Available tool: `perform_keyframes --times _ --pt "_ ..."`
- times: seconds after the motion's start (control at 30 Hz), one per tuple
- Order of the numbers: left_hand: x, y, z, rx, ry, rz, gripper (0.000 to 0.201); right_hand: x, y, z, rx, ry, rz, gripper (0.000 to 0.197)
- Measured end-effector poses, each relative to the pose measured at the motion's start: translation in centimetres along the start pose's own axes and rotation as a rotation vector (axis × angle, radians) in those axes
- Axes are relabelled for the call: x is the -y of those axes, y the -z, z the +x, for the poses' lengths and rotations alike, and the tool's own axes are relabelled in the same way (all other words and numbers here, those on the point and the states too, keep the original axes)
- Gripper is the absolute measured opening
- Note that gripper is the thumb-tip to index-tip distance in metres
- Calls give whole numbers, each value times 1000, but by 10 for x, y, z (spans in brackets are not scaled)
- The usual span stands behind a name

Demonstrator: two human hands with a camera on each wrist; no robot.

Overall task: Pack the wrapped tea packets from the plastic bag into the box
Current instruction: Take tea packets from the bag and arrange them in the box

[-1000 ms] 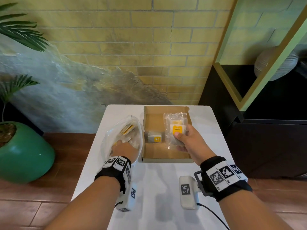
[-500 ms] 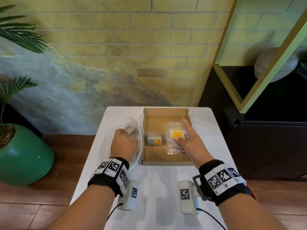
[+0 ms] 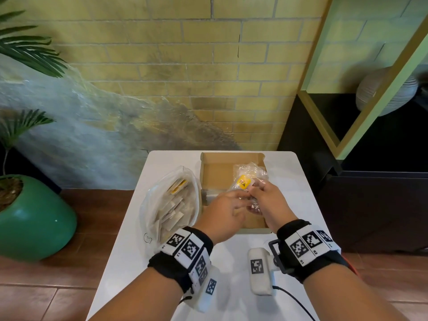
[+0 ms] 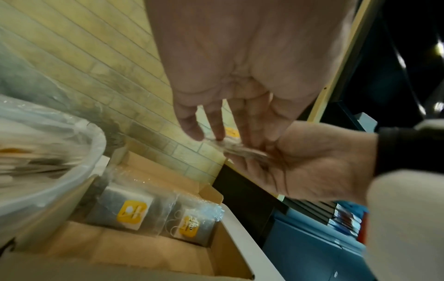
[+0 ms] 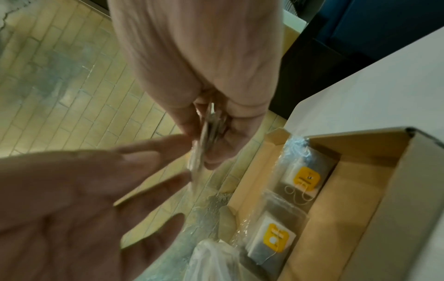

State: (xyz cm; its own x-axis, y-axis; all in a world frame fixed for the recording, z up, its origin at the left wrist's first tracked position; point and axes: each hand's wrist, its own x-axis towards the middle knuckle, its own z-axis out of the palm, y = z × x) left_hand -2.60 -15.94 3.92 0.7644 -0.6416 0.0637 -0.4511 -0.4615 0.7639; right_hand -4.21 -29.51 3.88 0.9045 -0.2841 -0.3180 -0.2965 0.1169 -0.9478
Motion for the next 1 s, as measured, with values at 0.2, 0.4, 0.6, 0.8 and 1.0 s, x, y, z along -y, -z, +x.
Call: perform_keyframes --times 0.2,0.4,0.6,0.8,1.0 --pt "10 6 18 -162 359 -244 49 -19 10 8 68 100 -148 69" --pt "34 -12 36 -108 503 -415 37 -22 8 16 103 144 -252 24" --pt "47 -31 34 -140 512 -370 19 -35 7 23 125 79 -308 23" --pt "62 -45 28 -95 507 -323 26 -63 10 29 111 -48 -456 30" --pt "72 -48 28 -74 528 -246 33 -75 15 34 42 -85 -540 31"
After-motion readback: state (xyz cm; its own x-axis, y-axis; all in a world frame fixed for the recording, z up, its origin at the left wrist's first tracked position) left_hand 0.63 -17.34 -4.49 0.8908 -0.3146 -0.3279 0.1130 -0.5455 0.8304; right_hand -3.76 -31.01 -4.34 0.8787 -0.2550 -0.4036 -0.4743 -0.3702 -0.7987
